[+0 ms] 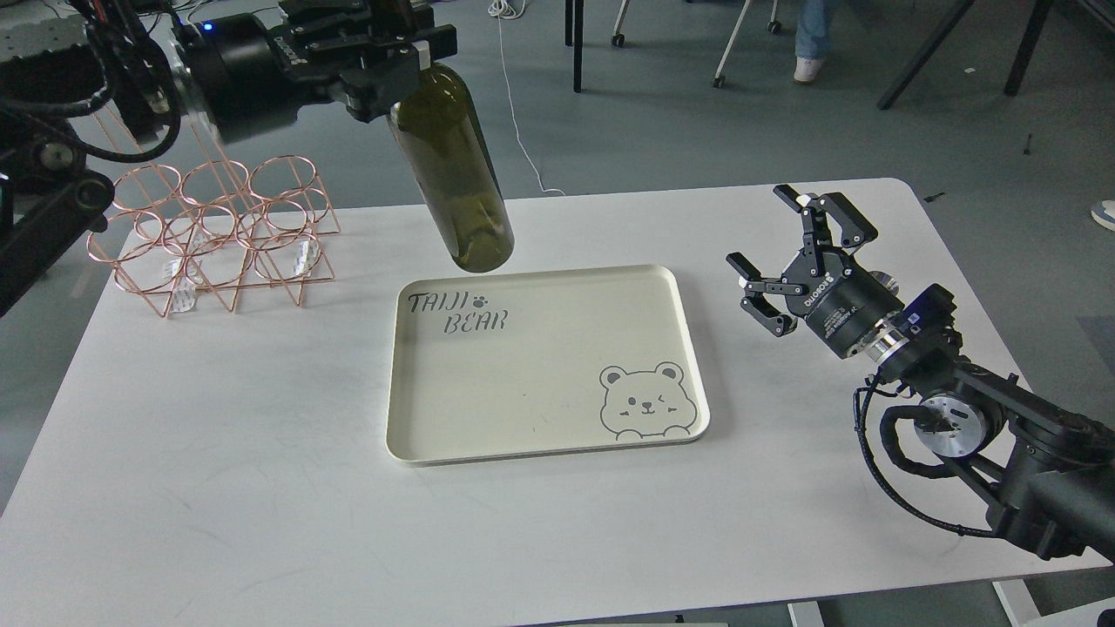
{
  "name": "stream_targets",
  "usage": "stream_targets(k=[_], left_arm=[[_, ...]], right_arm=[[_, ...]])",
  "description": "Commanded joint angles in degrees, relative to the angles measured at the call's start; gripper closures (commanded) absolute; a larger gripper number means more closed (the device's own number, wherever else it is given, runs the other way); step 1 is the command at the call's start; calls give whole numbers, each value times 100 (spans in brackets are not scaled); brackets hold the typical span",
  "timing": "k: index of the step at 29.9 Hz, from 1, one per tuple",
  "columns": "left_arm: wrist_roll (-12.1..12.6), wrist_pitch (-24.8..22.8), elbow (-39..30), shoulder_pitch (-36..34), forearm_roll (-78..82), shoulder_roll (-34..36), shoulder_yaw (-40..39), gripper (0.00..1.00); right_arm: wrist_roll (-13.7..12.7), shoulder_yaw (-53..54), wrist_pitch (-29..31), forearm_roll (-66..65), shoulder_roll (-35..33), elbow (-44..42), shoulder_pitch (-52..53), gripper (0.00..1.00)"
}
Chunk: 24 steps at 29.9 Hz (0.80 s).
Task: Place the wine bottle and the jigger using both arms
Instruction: 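Lift the bottle with the left gripper and carry it over the rack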
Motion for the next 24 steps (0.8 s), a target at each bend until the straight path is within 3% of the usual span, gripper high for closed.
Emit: stream_targets(k=[1, 7, 11, 17, 24], left_arm=[[-2, 10, 511, -145, -121, 418, 0, 89], [-2, 45, 1443, -154, -85, 963, 0, 89], [-2, 414, 1909, -136, 20, 946, 96, 89], [-2, 722, 1980, -382, -32, 929, 878, 89], [-2, 722, 1980, -479, -103, 744, 940, 89]], right_arm=[[0, -4, 0, 0, 8, 1, -8, 1], [0, -4, 0, -9, 8, 1, -35, 1], [0, -4, 0, -9, 26, -8, -44, 1], [0, -4, 0, -9, 44, -8, -70, 1], [0, -4, 0, -9, 44, -8, -105, 1]])
